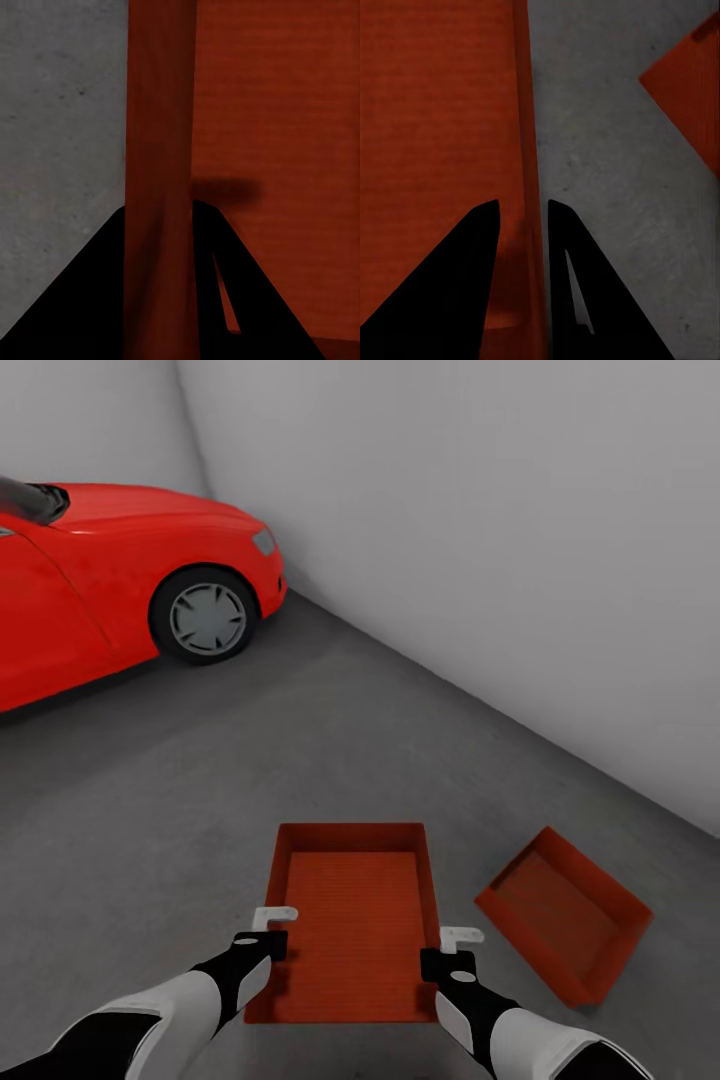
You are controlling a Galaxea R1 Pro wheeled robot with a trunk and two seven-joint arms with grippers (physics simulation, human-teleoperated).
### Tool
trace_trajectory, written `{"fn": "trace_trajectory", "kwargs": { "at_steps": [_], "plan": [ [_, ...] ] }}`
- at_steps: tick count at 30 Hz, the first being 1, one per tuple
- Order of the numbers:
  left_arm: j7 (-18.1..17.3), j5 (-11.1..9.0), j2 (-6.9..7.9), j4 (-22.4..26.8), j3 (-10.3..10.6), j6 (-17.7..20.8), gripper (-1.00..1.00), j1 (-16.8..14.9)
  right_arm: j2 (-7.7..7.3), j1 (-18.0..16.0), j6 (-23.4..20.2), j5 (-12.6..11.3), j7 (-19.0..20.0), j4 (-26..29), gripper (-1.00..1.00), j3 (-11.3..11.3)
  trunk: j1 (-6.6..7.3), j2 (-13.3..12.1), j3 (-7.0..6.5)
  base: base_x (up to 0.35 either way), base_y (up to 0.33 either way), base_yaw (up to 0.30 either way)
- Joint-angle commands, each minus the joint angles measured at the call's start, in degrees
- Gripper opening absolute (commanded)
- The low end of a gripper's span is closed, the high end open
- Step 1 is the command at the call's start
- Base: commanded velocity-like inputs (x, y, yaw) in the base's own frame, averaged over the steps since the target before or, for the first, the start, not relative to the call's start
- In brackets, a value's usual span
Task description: Move the two storage containers from the living room to the garage. In the garage, place one container on the floor and stack the other container on top of it (either order is fine).
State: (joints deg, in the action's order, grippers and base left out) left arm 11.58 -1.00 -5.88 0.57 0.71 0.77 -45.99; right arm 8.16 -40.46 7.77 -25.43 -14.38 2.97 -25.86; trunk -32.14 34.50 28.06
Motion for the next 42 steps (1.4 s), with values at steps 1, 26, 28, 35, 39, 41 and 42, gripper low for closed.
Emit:
{"fn": "trace_trajectory", "kwargs": {
  "at_steps": [1,26,28,35,39,41,42],
  "plan": [
    [2.0,0.0,0.35,0.0,-0.1,0.1,-1.00,0.0,-0.51,0.0,0.4,-0.8,-0.2,-0.8,-1.00,-2.7,-0.01,0.1,0.06,0.000,0.000,-0.258],
    [2.0,0.0,0.35,0.0,-0.1,0.1,-1.00,-0.1,-0.51,0.0,0.5,-0.9,-0.2,-0.8,-1.00,-2.7,-0.01,0.1,0.06,0.000,0.000,-0.258],
    [2.0,0.0,0.35,0.0,-0.1,0.1,-1.00,0.0,-0.51,0.0,0.5,-0.9,-0.2,-0.8,-1.00,-2.7,-0.01,0.1,0.06,0.000,0.000,-0.258],
    [2.0,0.0,0.35,0.0,-0.1,0.1,-1.00,0.0,-0.51,0.0,0.5,-0.8,-0.2,-0.9,-1.00,-2.7,-0.01,0.1,0.06,0.000,0.000,-0.258],
    [2.0,0.0,0.35,0.0,-0.1,0.1,-1.00,0.0,-0.53,0.0,0.5,-0.8,-0.2,-0.9,-1.00,-2.7,-0.01,0.1,0.06,0.000,0.000,-0.272],
    [2.0,0.0,0.35,0.0,-0.1,0.1,-1.00,0.0,-0.52,0.0,0.5,-0.8,-0.2,-0.9,-1.00,-2.7,-0.01,0.1,0.06,0.000,0.000,-0.282],
    [2.0,0.0,0.35,0.0,-0.1,0.1,-1.00,0.0,-0.55,0.0,0.5,-0.8,-0.2,-0.9,-1.00,-2.7,-0.01,0.1,0.06,0.000,0.000,-0.283]
  ]
}}
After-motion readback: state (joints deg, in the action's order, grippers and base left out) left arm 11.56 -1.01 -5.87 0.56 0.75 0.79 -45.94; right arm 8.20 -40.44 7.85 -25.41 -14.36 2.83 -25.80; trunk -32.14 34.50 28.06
